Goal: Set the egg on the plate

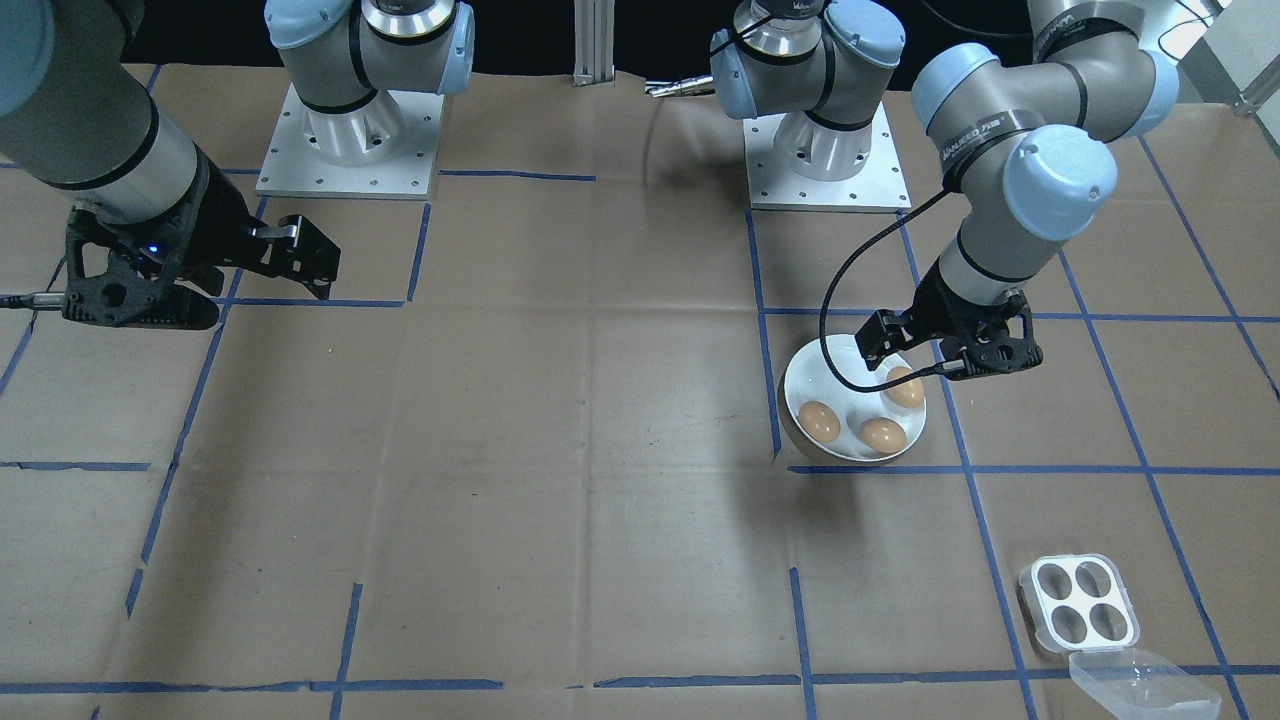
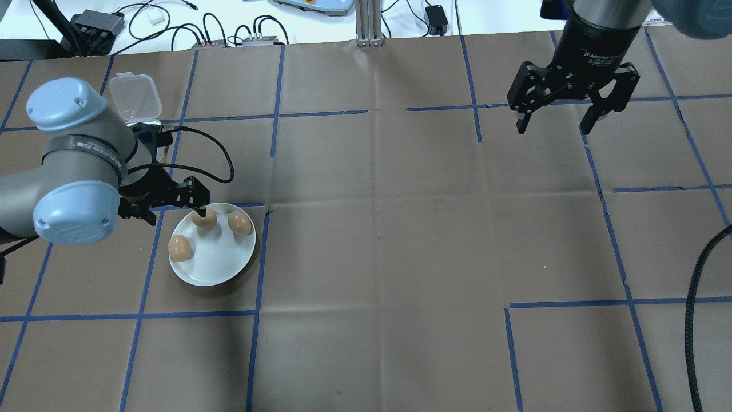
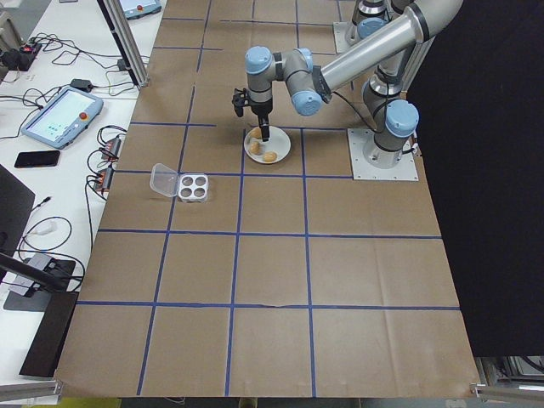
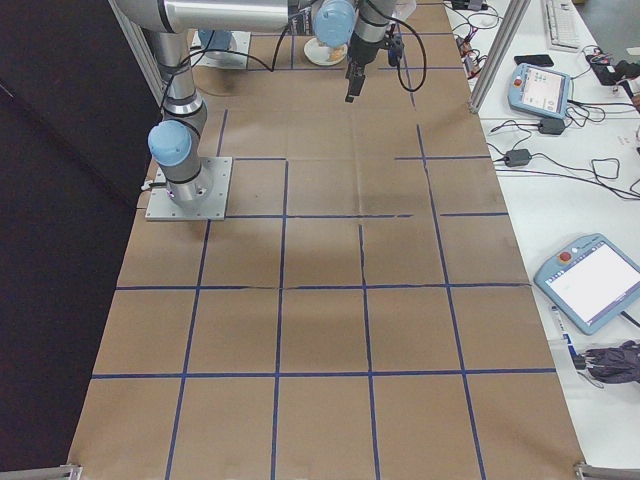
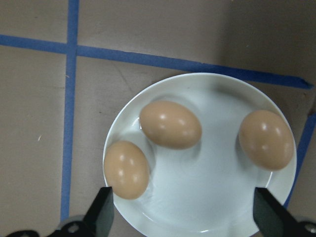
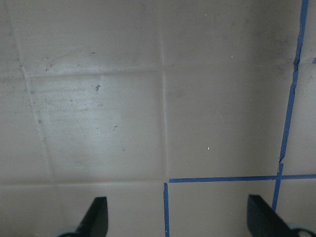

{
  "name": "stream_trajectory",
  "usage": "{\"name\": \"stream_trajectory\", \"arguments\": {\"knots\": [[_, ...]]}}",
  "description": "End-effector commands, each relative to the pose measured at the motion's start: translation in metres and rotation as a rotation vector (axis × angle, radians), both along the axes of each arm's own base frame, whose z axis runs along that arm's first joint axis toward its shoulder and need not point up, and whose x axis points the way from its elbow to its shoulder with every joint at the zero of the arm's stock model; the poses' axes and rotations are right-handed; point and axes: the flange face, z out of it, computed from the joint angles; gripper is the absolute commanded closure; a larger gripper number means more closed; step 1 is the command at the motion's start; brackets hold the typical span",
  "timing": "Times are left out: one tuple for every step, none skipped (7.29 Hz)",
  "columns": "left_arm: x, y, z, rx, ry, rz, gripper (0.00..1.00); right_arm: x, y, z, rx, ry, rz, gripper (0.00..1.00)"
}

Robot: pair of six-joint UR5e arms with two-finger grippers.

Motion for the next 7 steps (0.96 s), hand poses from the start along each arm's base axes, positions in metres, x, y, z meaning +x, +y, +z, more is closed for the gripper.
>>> {"name": "stream_trajectory", "arguments": {"knots": [[-0.013, 0.007, 0.066, 0.013, 0.003, -0.010, 0.00, 0.000, 0.000, 0.000, 0.000, 0.000, 0.000, 0.00], [-0.024, 0.005, 0.084, 0.029, 0.004, 0.008, 0.00, 0.000, 0.000, 0.000, 0.000, 0.000, 0.000, 0.00], [-0.038, -0.003, 0.105, 0.033, 0.006, 0.021, 0.00, 0.000, 0.000, 0.000, 0.000, 0.000, 0.000, 0.00], [-0.059, -0.008, 0.125, 0.013, 0.001, 0.016, 0.00, 0.000, 0.000, 0.000, 0.000, 0.000, 0.000, 0.00], [-0.077, -0.009, 0.144, -0.024, -0.004, 0.012, 0.00, 0.000, 0.000, 0.000, 0.000, 0.001, 0.000, 0.00], [-0.090, -0.011, 0.154, -0.045, -0.005, 0.001, 0.00, 0.000, 0.000, 0.000, 0.000, 0.000, 0.000, 0.00], [-0.101, -0.014, 0.159, -0.042, -0.005, -0.013, 0.00, 0.000, 0.000, 0.000, 0.000, 0.000, 0.000, 0.00]]}}
